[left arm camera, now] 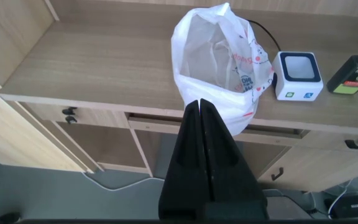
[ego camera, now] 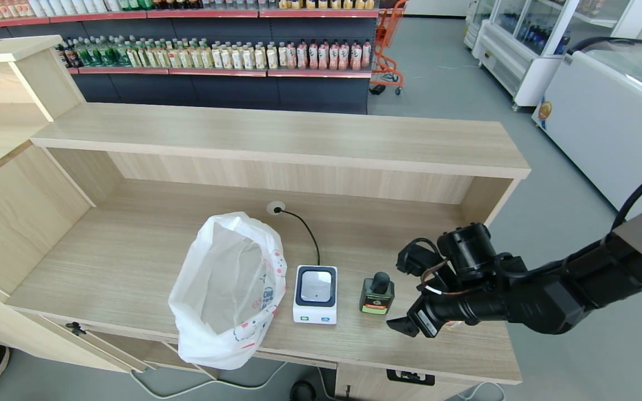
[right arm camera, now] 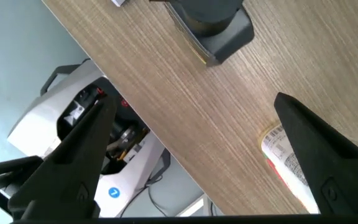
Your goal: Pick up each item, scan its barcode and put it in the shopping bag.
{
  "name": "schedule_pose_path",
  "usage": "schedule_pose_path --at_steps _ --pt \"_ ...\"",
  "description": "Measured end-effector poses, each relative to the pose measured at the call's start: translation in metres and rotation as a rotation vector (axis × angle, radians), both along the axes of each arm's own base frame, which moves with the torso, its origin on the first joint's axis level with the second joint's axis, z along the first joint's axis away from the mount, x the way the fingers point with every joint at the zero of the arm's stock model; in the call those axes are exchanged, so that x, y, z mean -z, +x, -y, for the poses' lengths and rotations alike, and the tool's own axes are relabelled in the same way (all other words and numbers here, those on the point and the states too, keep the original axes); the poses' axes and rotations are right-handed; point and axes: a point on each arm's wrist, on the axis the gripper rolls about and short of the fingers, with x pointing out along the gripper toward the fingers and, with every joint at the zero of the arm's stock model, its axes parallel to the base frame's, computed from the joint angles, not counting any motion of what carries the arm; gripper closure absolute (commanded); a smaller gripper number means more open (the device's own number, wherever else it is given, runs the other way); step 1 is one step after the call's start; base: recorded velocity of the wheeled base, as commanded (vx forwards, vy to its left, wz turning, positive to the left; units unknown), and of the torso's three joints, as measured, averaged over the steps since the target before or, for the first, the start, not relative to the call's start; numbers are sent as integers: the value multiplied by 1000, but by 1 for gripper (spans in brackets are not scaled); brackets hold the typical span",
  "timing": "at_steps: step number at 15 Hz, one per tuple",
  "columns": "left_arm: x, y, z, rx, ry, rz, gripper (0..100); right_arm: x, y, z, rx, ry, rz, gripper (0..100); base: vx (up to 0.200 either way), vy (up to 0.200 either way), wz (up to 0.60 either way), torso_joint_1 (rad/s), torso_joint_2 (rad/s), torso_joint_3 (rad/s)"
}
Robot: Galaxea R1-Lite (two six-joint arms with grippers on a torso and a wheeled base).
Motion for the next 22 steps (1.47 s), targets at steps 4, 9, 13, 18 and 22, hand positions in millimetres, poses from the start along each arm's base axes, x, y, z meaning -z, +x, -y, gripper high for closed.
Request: schedule_pose_path --at_steps 4,9,13,18,22 --pt "0 0 0 0 0 0 100 6 14 -13 -30 17 63 0 0 0 0 0 0 0" --pt "0 0 0 0 0 0 100 19 28 -28 -68 4 85 0 0 0 0 0 0 0" --pt "0 0 0 0 0 0 100 24 42 -35 -73 12 116 0 0 0 0 0 0 0" --pt "0 0 0 0 0 0 100 33 55 -45 -91 20 122 0 0 0 0 0 0 0" --pt "0 0 0 0 0 0 100 41 56 -51 -111 9 117 100 0 0 0 0 0 0"
